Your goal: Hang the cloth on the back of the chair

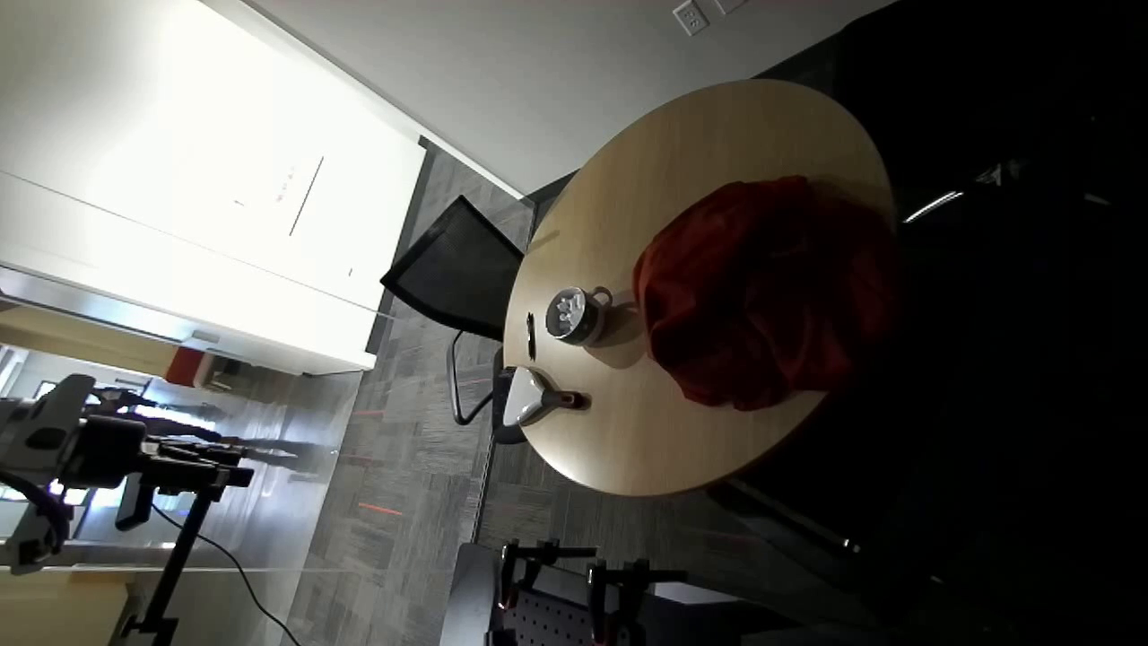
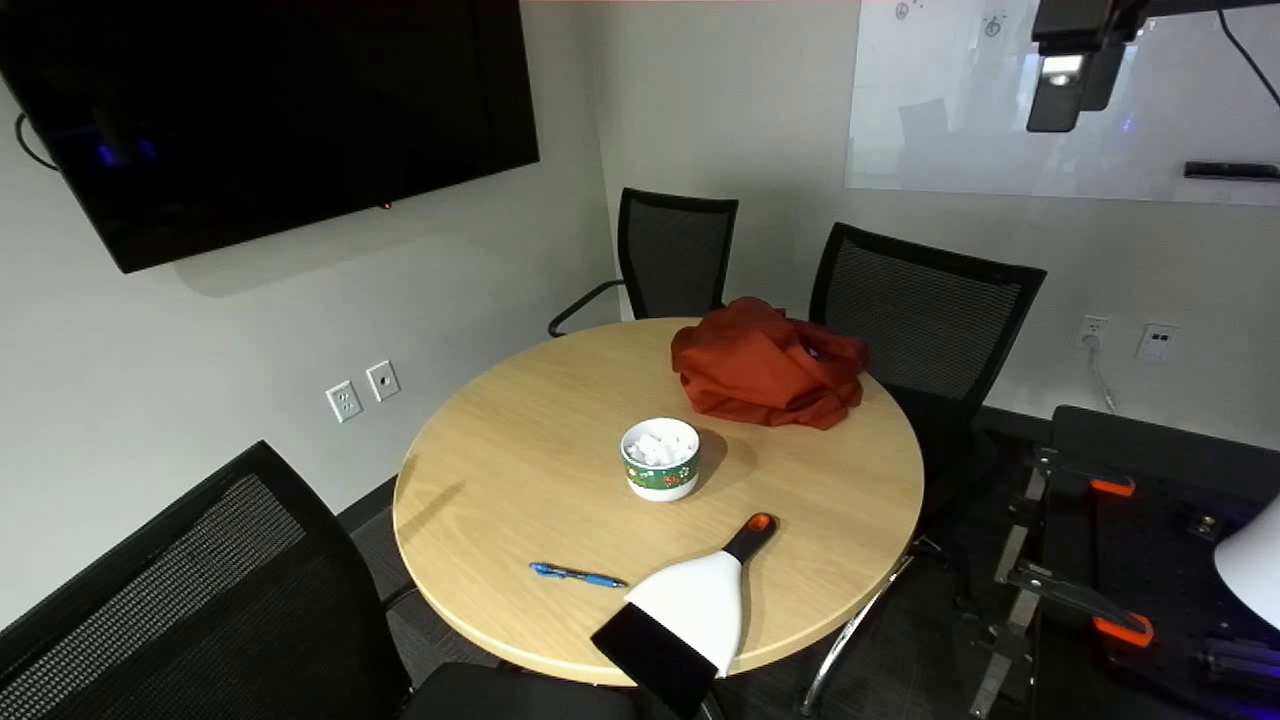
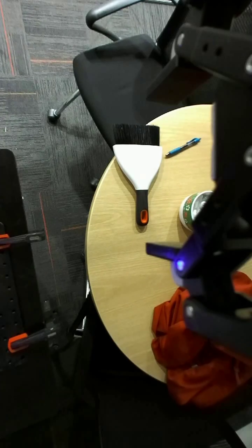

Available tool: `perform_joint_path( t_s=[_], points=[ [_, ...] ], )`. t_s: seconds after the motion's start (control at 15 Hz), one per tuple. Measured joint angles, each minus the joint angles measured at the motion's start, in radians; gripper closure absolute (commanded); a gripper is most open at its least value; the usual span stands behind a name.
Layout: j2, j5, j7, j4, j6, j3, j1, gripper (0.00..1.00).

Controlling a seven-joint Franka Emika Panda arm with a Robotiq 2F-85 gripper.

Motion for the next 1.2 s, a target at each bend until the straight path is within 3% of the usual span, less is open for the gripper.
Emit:
perform_joint_path(
  t_s=[0.27, 0.67, 1.0, 1.2],
  points=[
    [0.001, -0.043, -0.001, 0.015, 0.033, -0.026, -0.035, 0.00],
    [0.037, -0.163, -0.049, 0.042, 0.181, -0.191, -0.180, 0.00],
    [0.164, -0.218, -0.093, 0.034, 0.326, -0.326, -0.269, 0.00],
    [0.257, -0.232, -0.097, 0.023, 0.368, -0.354, -0.302, 0.00]
  ],
)
